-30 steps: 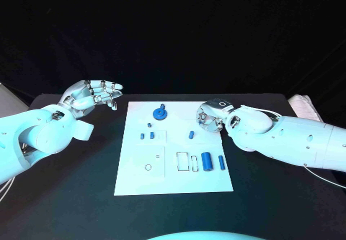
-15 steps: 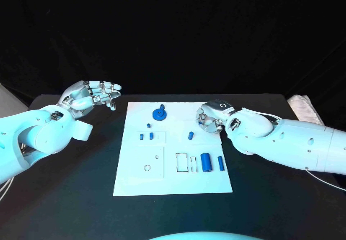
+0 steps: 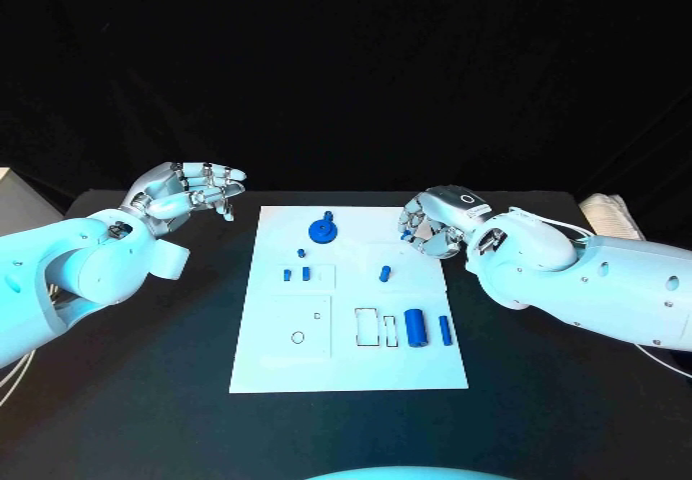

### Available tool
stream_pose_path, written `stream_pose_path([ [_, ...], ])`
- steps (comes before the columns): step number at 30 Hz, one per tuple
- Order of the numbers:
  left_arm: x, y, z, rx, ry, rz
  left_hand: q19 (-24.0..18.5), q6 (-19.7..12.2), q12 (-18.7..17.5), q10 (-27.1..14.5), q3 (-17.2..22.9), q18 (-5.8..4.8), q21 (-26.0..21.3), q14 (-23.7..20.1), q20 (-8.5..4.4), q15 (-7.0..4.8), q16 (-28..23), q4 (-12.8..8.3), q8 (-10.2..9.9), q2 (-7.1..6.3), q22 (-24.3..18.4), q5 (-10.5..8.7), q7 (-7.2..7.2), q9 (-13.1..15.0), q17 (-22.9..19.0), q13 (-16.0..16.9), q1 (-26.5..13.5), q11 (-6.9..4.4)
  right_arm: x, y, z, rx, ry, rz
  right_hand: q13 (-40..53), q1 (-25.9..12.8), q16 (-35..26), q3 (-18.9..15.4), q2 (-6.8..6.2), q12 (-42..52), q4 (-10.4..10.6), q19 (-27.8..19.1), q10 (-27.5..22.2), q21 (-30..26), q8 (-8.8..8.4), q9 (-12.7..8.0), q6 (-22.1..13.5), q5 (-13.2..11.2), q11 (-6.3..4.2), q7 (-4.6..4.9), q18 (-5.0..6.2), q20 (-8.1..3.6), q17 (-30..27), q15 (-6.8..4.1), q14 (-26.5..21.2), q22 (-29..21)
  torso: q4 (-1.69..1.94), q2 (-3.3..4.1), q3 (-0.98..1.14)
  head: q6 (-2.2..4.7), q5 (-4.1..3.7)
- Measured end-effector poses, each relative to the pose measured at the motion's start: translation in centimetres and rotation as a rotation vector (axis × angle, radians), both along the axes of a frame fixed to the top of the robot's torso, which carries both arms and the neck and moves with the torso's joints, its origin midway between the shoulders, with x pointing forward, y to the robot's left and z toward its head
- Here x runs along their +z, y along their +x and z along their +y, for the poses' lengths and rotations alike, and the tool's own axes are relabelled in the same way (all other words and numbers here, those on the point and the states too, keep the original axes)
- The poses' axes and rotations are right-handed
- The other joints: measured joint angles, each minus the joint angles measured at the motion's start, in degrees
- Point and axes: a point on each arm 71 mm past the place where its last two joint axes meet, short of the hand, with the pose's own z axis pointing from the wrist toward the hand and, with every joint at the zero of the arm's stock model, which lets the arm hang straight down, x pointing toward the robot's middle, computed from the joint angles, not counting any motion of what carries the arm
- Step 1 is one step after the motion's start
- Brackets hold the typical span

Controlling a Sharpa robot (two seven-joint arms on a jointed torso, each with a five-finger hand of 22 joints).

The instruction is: Assemble the parts on the task board

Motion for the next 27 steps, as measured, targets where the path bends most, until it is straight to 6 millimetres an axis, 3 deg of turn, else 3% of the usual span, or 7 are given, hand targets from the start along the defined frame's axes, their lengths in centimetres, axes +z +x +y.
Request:
stream_pose_path([
  [6, 0.0, 0.0, -0.2, -0.003, -0.002, 0.002, 0.0, -0.01, 0.0, 0.0, 0.0, 0.0, 0.0, 0.0, 0.0, 0.0, 0.0, 0.0, 0.0, 0.0, 0.0, 0.0, 0.01, 0.0, 0.0, 0.0, 0.0, 0.0, 0.7, -1.8, 2.1, 0.063, 0.055, 0.017, -0.04, 0.0, -0.02, 0.0, 0.0, -0.07, -0.01, 0.0, 0.0, 0.0, 0.23, 0.03, -0.05, -0.11, 0.0, 0.03, 0.0, 0.0, 0.0, 0.0, 0.0, 0.0, 0.04, 0.0, -0.12, 0.1, 0.44],
  [9, 0.0, 0.0, -0.4, -0.008, -0.003, 0.002, 0.0, -0.21, 0.0, 0.0, 0.0, 0.0, 0.0, 0.0, 0.0, 0.0, 0.0, 0.0, 0.0, 0.0, -0.09, 0.0, 0.21, 0.0, -0.06, 0.0, 0.0, 0.0, 0.7, -2.8, 3.7, 0.106, 0.08, 0.033, -0.04, 0.0, -0.03, 0.15, 0.0, -0.1, -0.16, 0.0, 0.0, 0.0, 0.23, 0.05, -0.08, -0.22, 0.0, 0.04, -0.89, 0.0, -0.24, 0.0, 0.0, 0.14, 0.08, 0.0, -0.15, 0.24, 0.9],
  [11, 0.0, 0.0, -0.6, -0.012, -0.005, 0.003, 0.0, -0.21, 0.0, 0.0, 0.0, 0.0, 0.0, 0.0, 0.0, 0.0, 0.0, 0.0, 0.0, 0.0, -0.09, 0.0, 0.21, 0.0, -0.06, -0.05, 0.0, 0.0, 0.5, -3.4, 4.8, 0.134, 0.092, 0.045, -0.03, 0.0, -0.03, 0.15, 0.0, -0.22, -0.16, 0.0, 0.0, 0.0, 0.23, 0.43, -0.22, -0.27, 0.0, 0.01, -0.89, 0.0, -0.27, 0.0, 0.0, 0.14, 0.1, -0.02, -0.19, 0.31, 1.19],
  [16, 0.0, 0.0, -1.2, -0.02, -0.007, 0.005, 0.0, -0.22, 0.0, 0.0, 0.0, 0.0, -0.19, 0.0, 0.0, 0.0, 0.0, 0.0, 0.0, 0.0, -0.09, 0.0, 0.22, 0.0, -0.06, -0.05, 0.0, 0.0, -0.1, -4.8, 7.3, 0.201, 0.115, 0.071, 0.0, 0.0, -0.03, 0.15, 0.0, -0.23, -0.17, 0.0, 0.0, 0.0, 0.23, 0.87, -0.28, -0.28, 0.0, 0.03, -0.89, 0.0, -0.27, 0.0, 0.0, 0.13, 0.12, -0.13, -0.26, 0.38, 2.36],
  [27, 0.0, 0.0, -2.6, -0.039, -0.024, 0.007, 0.21, -0.21, 0.0, 0.0, -0.32, 0.0, -0.56, 0.0, 0.21, 0.0, 0.0, 0.33, 0.25, 0.23, -0.41, 0.0, 0.21, 0.01, -0.06, -0.11, -0.23, 0.0, -2.7, -6.4, 11.9, 0.301, 0.137, 0.121, 0.03, 0.01, -0.03, 0.3, -0.01, -0.54, -0.34, -0.01, 0.0, 0.0, 0.17, 1.69, -0.45, -0.05, 0.0, 0.02, -0.89, 0.0, -0.47, 0.01, 0.0, 0.14, 0.02, -0.37, -0.48, -0.43, 5.56],
])
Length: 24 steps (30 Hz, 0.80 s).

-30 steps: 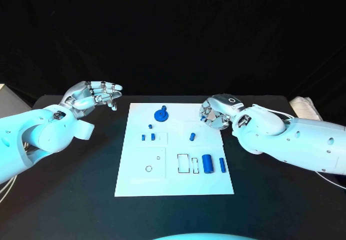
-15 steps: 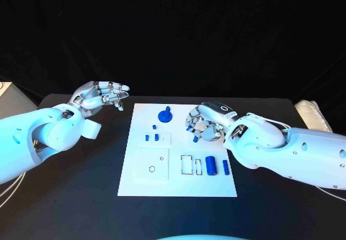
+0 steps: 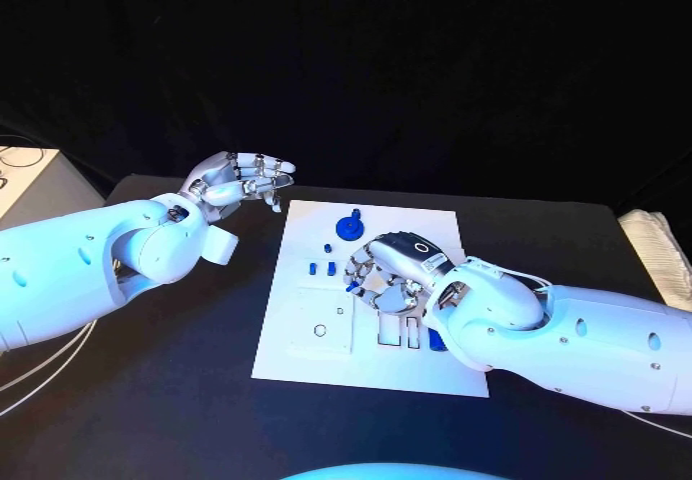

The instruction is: Assemble the parts on the task board

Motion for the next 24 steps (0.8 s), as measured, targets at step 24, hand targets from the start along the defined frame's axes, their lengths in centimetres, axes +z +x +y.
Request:
stream_pose_path([
  [24, 0.0, -0.1, -0.6, -0.006, -0.01, 0.007, 0.0, 0.0, 0.0, -0.2, -0.31, -0.01, -0.44, 0.0, 0.0, 0.0, 0.0, 0.31, 0.42, 0.0, -0.27, 0.0, 0.0, 0.0, 0.0, -0.08, 0.0, 0.21, -3.0, -0.3, 1.7, 0.024, -0.037, 0.01, -0.01, 0.01, 0.0, 0.33, -0.01, 0.02, 0.03, 0.0, 0.0, 0.23, 0.24, 0.17, -0.39, -0.14, 0.0, -0.01, 0.0, 0.0, -0.08, 0.0, 0.0, 0.17, -0.07, 0.06, 0.03, -1.68, 2.36],
])
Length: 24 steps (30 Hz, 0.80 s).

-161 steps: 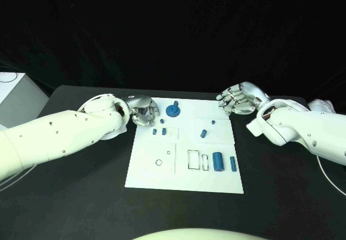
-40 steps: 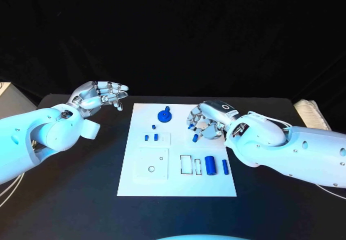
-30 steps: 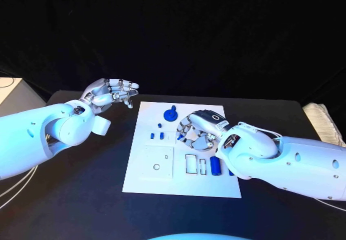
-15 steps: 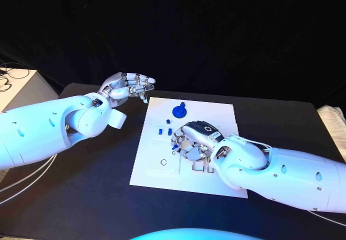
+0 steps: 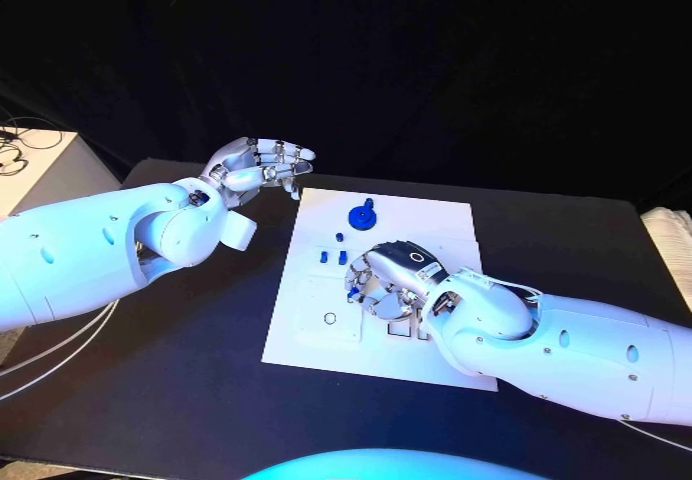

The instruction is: Assemble the parts on the task board

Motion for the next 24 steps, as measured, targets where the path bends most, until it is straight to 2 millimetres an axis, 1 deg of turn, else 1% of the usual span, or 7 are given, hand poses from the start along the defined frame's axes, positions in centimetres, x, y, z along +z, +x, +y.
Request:
stream_pose_path([
  [3, -0.01, 0.0, 0.01, 0.0, 0.0, 0.002, 0.0, 0.0, 0.0, 0.0, -0.11, 0.0, 0.0, 0.0, 0.0, 0.0, 0.0, 0.11, 0.0, 0.11, -0.12, 0.0, 0.0, 0.0, 0.0, -0.01, -0.11, 0.0, -0.07, 0.01, -0.03, 0.0, -0.002, -0.001, 0.02, 0.0, 0.0, 0.0, 0.0, 0.01, 0.0, 0.0, 0.0, 0.0, -0.01, -0.01, -0.03, -0.03, 0.0, 0.02, 0.01, 0.0, 0.0, 0.0, 0.0, 0.0, 0.0, -0.01, -0.02, -0.21, -0.07],
  [8, -0.03, 0.01, 0.06, 0.002, 0.001, 0.005, 0.64, 0.0, 0.0, 0.0, -0.24, 0.0, 0.0, 0.0, -0.01, 0.0, 0.0, 0.24, 0.0, 0.3, -0.19, 0.0, 0.0, 0.0, 0.0, -0.07, -0.3, 0.0, -0.18, 0.05, -0.08, -0.003, -0.007, -0.001, 0.06, 0.07, 0.0, 0.0, -0.07, 0.01, 0.0, 0.01, 0.0, 0.03, -0.02, 0.02, -0.18, 0.16, 0.0, 0.0, 0.01, -0.01, 0.0, 0.0, 0.0, 0.15, 0.03, -0.02, -0.02, -0.31, -0.13],
  [10, -0.04, 0.01, 0.07, 0.002, 0.001, 0.006, 0.63, 0.0, 0.0, 0.0, -0.24, 0.0, 0.0, 0.0, -0.01, 0.0, 0.0, 0.24, 0.0, 0.3, -0.19, 0.0, 0.0, 0.0, 0.0, -0.07, -0.3, 0.0, -0.24, 0.14, -0.15, -0.006, -0.011, -0.001, 0.06, 0.07, 0.0, 0.0, -0.07, 0.01, 0.0, 0.21, 0.0, 0.22, -0.05, 0.11, -0.19, 0.16, 0.0, 0.0, 0.01, -0.21, 0.0, 0.0, 0.0, 0.23, 0.03, -0.03, -0.04, -0.32, -0.08],
  [14, -0.05, 0.01, 0.09, 0.004, 0.0, 0.008, 0.63, 0.0, 0.0, 0.0, -0.24, 0.0, 0.0, 0.0, -0.01, 0.0, 0.0, 0.24, 0.0, 0.22, -0.25, 0.0, 0.0, 0.0, 0.0, -0.07, -0.38, 0.0, -0.34, 0.27, -0.26, -0.011, -0.018, -0.002, 0.05, 0.07, 0.0, -0.01, -0.07, 0.0, 0.0, 0.21, 0.0, 0.22, -0.07, 0.13, -0.2, 0.16, 0.0, 0.0, 0.0, -0.21, 0.0, 0.0, 0.0, 0.24, 0.03, -0.05, -0.06, -0.38, 0.03],
  [20, -0.05, 0.01, 0.11, 0.005, 0.0, 0.009, 0.63, 0.0, 0.0, 0.0, -0.4, 0.0, 0.0, 0.0, -0.01, 0.0, 0.0, 0.41, 0.0, 0.07, -0.25, 0.0, 0.0, 0.0, 0.0, -0.07, -0.53, 0.0, -0.49, 0.4, -0.2, -0.015, -0.024, -0.004, 0.04, 0.07, 0.0, -0.01, -0.07, -0.03, 0.0, 0.22, 0.0, 0.22, -0.17, 0.14, -0.26, 0.16, 0.0, 0.05, 0.01, -0.21, 0.0, 0.0, 0.0, 0.23, 0.07, -0.05, -0.08, -0.66, 0.18],
  [24, -0.05, 0.01, 0.11, 0.006, 0.0, 0.01, 0.63, 0.0, 0.0, 0.0, -0.4, 0.0, 0.0, 0.0, -0.01, 0.0, 0.0, 0.41, 0.0, 0.07, -0.25, 0.0, 0.0, 0.0, 0.0, -0.07, -0.53, 0.0, -0.59, 0.48, -0.17, -0.017, -0.028, -0.004, 0.02, 0.07, 0.0, -0.02, -0.07, -0.04, 0.0, 0.21, 0.0, 0.22, 0.05, 0.14, -0.38, 0.16, 0.0, -0.01, 0.01, -0.21, 0.0, 0.0, 0.0, 0.23, 0.13, -0.05, -0.07, -0.8, 0.18],
])
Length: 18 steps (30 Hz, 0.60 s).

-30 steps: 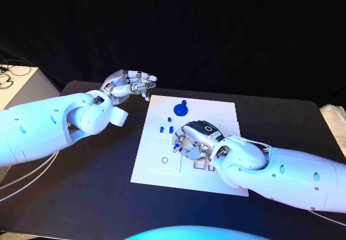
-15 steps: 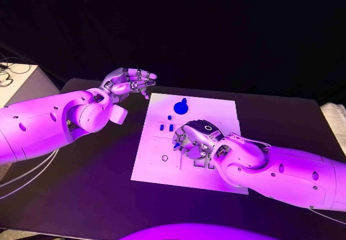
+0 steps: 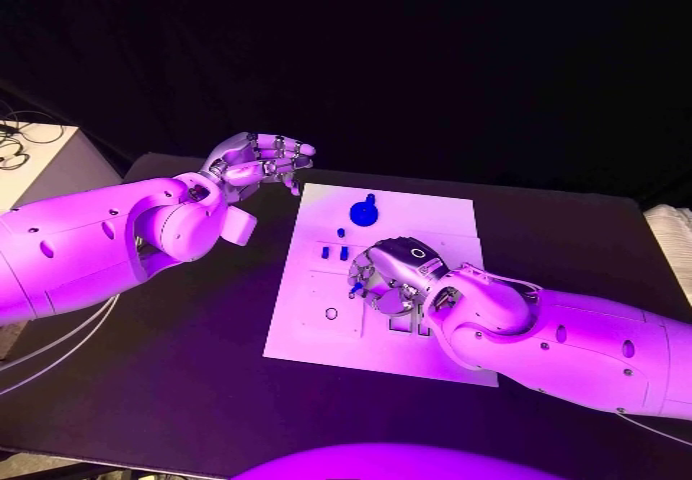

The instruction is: Assemble the parts on the task board

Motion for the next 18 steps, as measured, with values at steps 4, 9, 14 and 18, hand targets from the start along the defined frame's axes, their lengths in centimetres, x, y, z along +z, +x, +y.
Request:
stream_pose_path([
  [4, -0.01, 0.0, 0.0, 0.0, 0.0, 0.0, 0.0, 0.0, 0.0, 0.0, 0.0, 0.0, 0.0, 0.0, 0.0, 0.0, 0.0, 0.0, 0.0, 0.0, 0.0, 0.0, 0.0, 0.0, 0.0, 0.0, 0.0, 0.0, -0.06, 0.02, 0.0, -0.001, -0.003, 0.0, -0.01, 0.0, 0.0, 0.0, 0.0, -0.1, 0.0, 0.0, 0.0, 0.0, 0.01, 0.0, 0.11, 0.0, 0.0, 0.13, 0.0, 0.0, 0.0, 0.0, 0.0, 0.0, -0.05, -0.01, 0.03, -0.06, 0.09],
  [9, -0.01, 0.01, -0.01, 0.001, 0.0, 0.001, 0.0, 0.0, 0.0, -0.21, 0.0, 0.0, 0.0, 0.0, 0.0, 0.0, 0.0, 0.0, 0.0, 0.0, -0.06, 0.0, 0.0, 0.0, 0.0, -0.05, 0.0, -0.21, -0.12, 0.0, 0.04, 0.0, -0.006, 0.001, 0.0, 0.0, 0.0, -0.01, 0.0, -0.15, 0.0, 0.0, 0.0, 0.0, -0.01, -0.02, 0.17, -0.01, 0.0, 0.23, 0.0, 0.0, 0.0, 0.0, 0.0, 0.0, -0.13, 0.0, 0.04, -0.09, 0.24],
  [14, -0.02, 0.02, -0.02, 0.001, 0.0, 0.001, 0.0, 0.0, 0.0, -0.2, 0.0, 0.0, 0.0, 0.0, 0.0, 0.0, 0.0, 0.0, 0.0, 0.0, -0.05, 0.0, 0.0, 0.0, 0.0, -0.05, 0.0, -0.21, -0.17, -0.05, 0.11, 0.003, -0.008, 0.004, 0.04, 0.0, 0.0, -0.01, 0.0, -0.18, 0.0, 0.0, 0.0, 0.0, -0.04, 0.03, 0.12, -0.02, 0.0, 0.29, 0.0, 0.0, 0.0, 0.0, 0.0, -0.01, -0.16, -0.01, 0.04, -0.18, 0.33],
  [18, -0.03, 0.06, -0.06, 0.001, 0.001, 0.002, 0.0, 0.0, 0.0, -0.2, 0.0, 0.0, 0.0, 0.0, 0.0, 0.0, 0.0, 0.0, 0.0, 0.0, -0.05, 0.0, 0.0, 0.0, 0.0, -0.05, 0.0, -0.21, -0.22, -0.09, 0.22, 0.006, -0.011, 0.007, 0.06, 0.0, 0.0, -0.02, 0.0, -0.2, 0.0, 0.0, 0.0, 0.0, -0.05, 0.11, 0.1, -0.03, 0.0, 0.31, 0.0, 0.0, 0.0, 0.0, 0.0, 0.0, -0.11, -0.03, 0.05, -0.33, 0.36],
])
